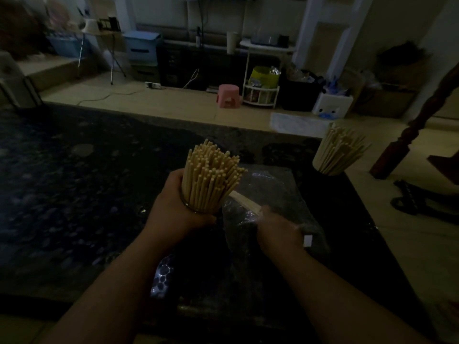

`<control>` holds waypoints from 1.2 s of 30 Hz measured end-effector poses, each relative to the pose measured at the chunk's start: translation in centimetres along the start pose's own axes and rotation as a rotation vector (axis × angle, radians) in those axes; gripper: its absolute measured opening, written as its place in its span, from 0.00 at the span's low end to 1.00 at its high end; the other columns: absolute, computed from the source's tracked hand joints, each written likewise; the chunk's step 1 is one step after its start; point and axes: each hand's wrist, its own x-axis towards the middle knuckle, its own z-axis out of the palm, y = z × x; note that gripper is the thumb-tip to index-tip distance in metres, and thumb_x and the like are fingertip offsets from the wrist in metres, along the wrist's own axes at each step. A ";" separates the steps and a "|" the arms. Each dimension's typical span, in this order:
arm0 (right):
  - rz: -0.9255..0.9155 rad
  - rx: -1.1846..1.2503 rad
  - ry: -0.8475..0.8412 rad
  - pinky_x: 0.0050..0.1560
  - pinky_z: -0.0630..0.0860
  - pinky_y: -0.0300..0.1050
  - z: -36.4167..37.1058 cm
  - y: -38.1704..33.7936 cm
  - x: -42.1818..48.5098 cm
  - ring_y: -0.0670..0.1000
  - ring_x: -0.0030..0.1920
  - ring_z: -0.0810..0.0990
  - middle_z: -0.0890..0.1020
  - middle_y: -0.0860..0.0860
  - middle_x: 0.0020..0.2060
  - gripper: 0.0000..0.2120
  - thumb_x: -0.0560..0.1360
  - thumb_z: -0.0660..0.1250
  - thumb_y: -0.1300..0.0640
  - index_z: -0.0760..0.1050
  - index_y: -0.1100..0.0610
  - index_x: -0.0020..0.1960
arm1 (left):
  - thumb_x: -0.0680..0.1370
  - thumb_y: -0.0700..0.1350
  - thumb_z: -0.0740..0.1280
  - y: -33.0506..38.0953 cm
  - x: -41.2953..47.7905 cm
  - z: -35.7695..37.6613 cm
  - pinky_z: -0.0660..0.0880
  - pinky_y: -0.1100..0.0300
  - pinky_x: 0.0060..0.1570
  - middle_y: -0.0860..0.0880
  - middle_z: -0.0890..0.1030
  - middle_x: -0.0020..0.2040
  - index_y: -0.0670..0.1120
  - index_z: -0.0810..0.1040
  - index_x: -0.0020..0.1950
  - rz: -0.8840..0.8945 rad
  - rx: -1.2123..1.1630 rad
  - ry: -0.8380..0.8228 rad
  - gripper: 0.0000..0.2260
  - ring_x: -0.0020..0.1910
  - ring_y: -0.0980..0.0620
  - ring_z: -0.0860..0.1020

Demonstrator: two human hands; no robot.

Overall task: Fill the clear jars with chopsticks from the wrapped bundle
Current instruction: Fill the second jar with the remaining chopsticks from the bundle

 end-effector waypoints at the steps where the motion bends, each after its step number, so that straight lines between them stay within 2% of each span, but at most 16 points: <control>1: -0.008 0.023 -0.014 0.64 0.71 0.58 0.1 0.1 -0.6 0.59 0.64 0.74 0.74 0.55 0.65 0.24 0.79 0.57 0.52 0.57 0.51 0.74 | 0.58 0.36 0.82 0.1 -0.1 0.0 0.69 0.68 0.42 0.60 0.76 0.50 0.56 0.65 0.61 0.003 -0.004 0.001 0.40 0.47 0.65 0.75; 3: -0.038 0.009 -0.008 0.62 0.73 0.54 0.3 0.3 -1.5 0.59 0.61 0.76 0.76 0.55 0.63 0.24 0.79 0.57 0.53 0.57 0.51 0.73 | 0.58 0.36 0.82 0.3 -0.3 0.0 0.69 0.70 0.41 0.61 0.76 0.49 0.56 0.65 0.61 0.005 -0.011 0.003 0.40 0.46 0.66 0.74; 5: -0.036 0.022 0.037 0.57 0.75 0.51 0.6 0.6 -2.1 0.59 0.57 0.78 0.78 0.56 0.58 0.18 0.79 0.57 0.56 0.64 0.53 0.68 | 0.58 0.35 0.81 0.6 -0.5 0.1 0.68 0.70 0.40 0.61 0.76 0.49 0.57 0.65 0.61 0.007 -0.017 0.004 0.39 0.46 0.66 0.74; 8: 0.011 0.120 -0.046 0.59 0.74 0.52 0.7 1.4 -3.4 0.58 0.58 0.77 0.78 0.56 0.58 0.12 0.80 0.56 0.60 0.71 0.57 0.62 | 0.58 0.36 0.82 1.2 -1.0 0.2 0.68 0.70 0.40 0.62 0.75 0.48 0.57 0.65 0.61 0.016 -0.017 0.001 0.40 0.46 0.67 0.73; 11: -0.018 0.050 -0.140 0.63 0.69 0.56 0.1 2.1 -4.8 0.56 0.61 0.75 0.77 0.53 0.60 0.11 0.81 0.57 0.54 0.71 0.52 0.62 | 0.58 0.38 0.82 1.7 -1.4 0.3 0.66 0.73 0.38 0.62 0.74 0.47 0.56 0.65 0.61 0.024 -0.016 -0.009 0.39 0.44 0.68 0.72; 15: -0.090 0.002 -0.124 0.55 0.72 0.52 -2.2 2.3 -6.8 0.55 0.53 0.78 0.80 0.51 0.52 0.12 0.78 0.61 0.43 0.75 0.49 0.54 | 0.59 0.38 0.82 2.0 -2.0 0.4 0.64 0.75 0.37 0.63 0.73 0.46 0.56 0.66 0.62 0.037 0.008 -0.001 0.39 0.43 0.69 0.71; 17: -0.150 -0.076 -0.094 0.54 0.72 0.50 -3.3 2.3 -7.8 0.56 0.52 0.79 0.80 0.51 0.51 0.13 0.76 0.62 0.42 0.76 0.49 0.51 | 0.59 0.38 0.82 2.0 -2.2 0.2 0.65 0.72 0.39 0.63 0.73 0.47 0.56 0.66 0.63 0.029 0.006 0.005 0.39 0.43 0.68 0.71; 20: -0.260 -0.125 0.012 0.44 0.70 0.46 -5.1 2.6 -9.2 0.55 0.49 0.79 0.81 0.51 0.48 0.13 0.74 0.60 0.42 0.76 0.50 0.47 | 0.59 0.37 0.82 1.7 -2.5 -0.2 0.69 0.64 0.46 0.61 0.74 0.49 0.55 0.68 0.65 0.040 0.015 0.017 0.40 0.48 0.60 0.74; 22: -0.322 -0.134 0.147 0.39 0.68 0.44 -6.2 3.0 -9.7 0.55 0.46 0.79 0.81 0.51 0.43 0.19 0.72 0.55 0.39 0.77 0.51 0.46 | 0.59 0.36 0.81 1.6 -2.6 -0.4 0.69 0.64 0.44 0.61 0.74 0.47 0.55 0.69 0.63 0.051 0.052 0.025 0.38 0.48 0.58 0.75; 24: -0.371 -0.043 0.389 0.31 0.62 0.42 -6.9 2.9 -9.9 0.55 0.36 0.79 0.80 0.51 0.35 0.22 0.68 0.50 0.39 0.75 0.53 0.38 | 0.59 0.37 0.82 1.5 -2.8 -0.6 0.67 0.66 0.41 0.62 0.73 0.46 0.55 0.68 0.61 0.068 0.089 0.019 0.37 0.44 0.61 0.72; 26: -0.428 0.046 0.666 0.29 0.54 0.40 -7.3 2.8 -9.3 0.55 0.28 0.73 0.74 0.51 0.27 0.18 0.71 0.53 0.43 0.70 0.53 0.30 | 0.59 0.36 0.82 1.3 -3.0 -0.6 0.67 0.72 0.42 0.63 0.73 0.46 0.55 0.68 0.61 0.114 0.107 0.011 0.37 0.43 0.67 0.71; 27: -0.438 0.058 0.749 0.30 0.54 0.41 -7.2 2.6 -8.9 0.54 0.28 0.71 0.73 0.51 0.27 0.17 0.73 0.56 0.46 0.69 0.53 0.30 | 0.58 0.35 0.82 1.1 -3.0 -0.6 0.66 0.77 0.41 0.63 0.72 0.47 0.54 0.68 0.61 0.151 0.110 0.005 0.38 0.43 0.70 0.72; 30: -0.431 0.120 0.720 0.31 0.61 0.45 -6.1 2.4 -8.0 0.52 0.34 0.67 0.71 0.52 0.36 0.19 0.77 0.57 0.43 0.71 0.55 0.36 | 0.57 0.36 0.83 0.3 -2.9 -0.4 0.64 0.82 0.43 0.64 0.72 0.49 0.56 0.68 0.59 0.251 0.153 0.002 0.38 0.46 0.77 0.72; 33: -0.343 0.390 0.602 0.32 0.70 0.46 -6.0 1.4 -8.1 0.50 0.34 0.71 0.70 0.52 0.41 0.19 0.79 0.55 0.43 0.74 0.57 0.44 | 0.57 0.50 0.83 -0.4 -2.5 -0.3 0.65 0.76 0.48 0.60 0.74 0.53 0.56 0.71 0.61 0.306 0.244 0.019 0.36 0.47 0.68 0.73; 34: -0.321 0.531 0.589 0.36 0.72 0.40 -6.2 1.0 -8.0 0.47 0.35 0.72 0.71 0.52 0.42 0.16 0.80 0.58 0.46 0.75 0.58 0.46 | 0.57 0.57 0.80 -0.7 -2.3 -0.4 0.67 0.71 0.51 0.57 0.74 0.55 0.52 0.72 0.62 0.321 0.272 0.031 0.37 0.50 0.65 0.73; 36: -0.299 0.755 0.644 0.40 0.66 0.24 -6.7 0.4 -7.6 0.38 0.39 0.73 0.74 0.53 0.42 0.10 0.80 0.63 0.53 0.78 0.57 0.44 | 0.58 0.62 0.73 -1.3 -2.0 -0.5 0.70 0.57 0.57 0.49 0.76 0.60 0.47 0.72 0.65 0.408 0.334 0.054 0.38 0.57 0.55 0.73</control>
